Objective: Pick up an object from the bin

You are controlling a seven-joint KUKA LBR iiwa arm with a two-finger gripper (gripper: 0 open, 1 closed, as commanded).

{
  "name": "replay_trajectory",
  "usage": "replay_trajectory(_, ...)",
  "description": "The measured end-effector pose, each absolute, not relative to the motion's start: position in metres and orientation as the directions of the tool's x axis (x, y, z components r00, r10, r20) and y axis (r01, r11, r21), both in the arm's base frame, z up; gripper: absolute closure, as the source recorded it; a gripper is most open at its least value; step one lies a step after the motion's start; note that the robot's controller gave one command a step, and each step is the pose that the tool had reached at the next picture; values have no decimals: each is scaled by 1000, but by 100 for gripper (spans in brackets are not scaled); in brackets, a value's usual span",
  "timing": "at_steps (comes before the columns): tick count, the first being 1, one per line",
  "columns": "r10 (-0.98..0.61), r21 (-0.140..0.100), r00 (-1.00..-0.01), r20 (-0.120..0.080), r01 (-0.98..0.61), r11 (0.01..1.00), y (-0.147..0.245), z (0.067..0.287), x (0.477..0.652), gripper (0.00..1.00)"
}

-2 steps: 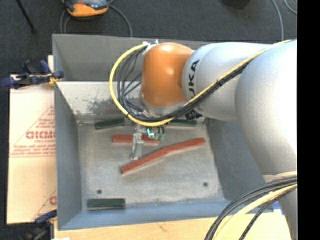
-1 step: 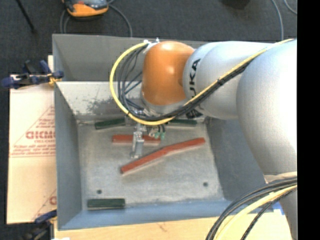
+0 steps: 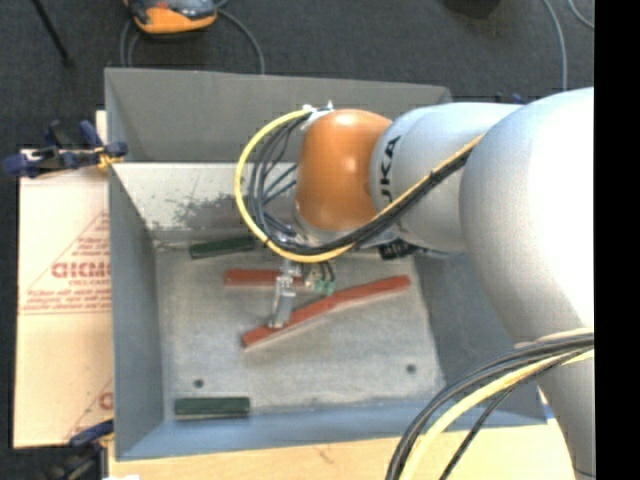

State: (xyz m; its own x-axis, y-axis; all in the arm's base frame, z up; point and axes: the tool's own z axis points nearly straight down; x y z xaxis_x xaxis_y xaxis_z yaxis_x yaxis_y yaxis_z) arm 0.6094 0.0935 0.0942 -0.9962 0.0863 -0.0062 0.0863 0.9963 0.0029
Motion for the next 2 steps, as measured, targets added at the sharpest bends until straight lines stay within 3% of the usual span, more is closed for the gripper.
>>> replay_trajectory(1, 11, 1, -1000, -6, 11, 1000, 76, 72, 589, 0)
replay_trajectory(2, 122, 2, -993, -3, 122, 993, 75, 72, 607, 0)
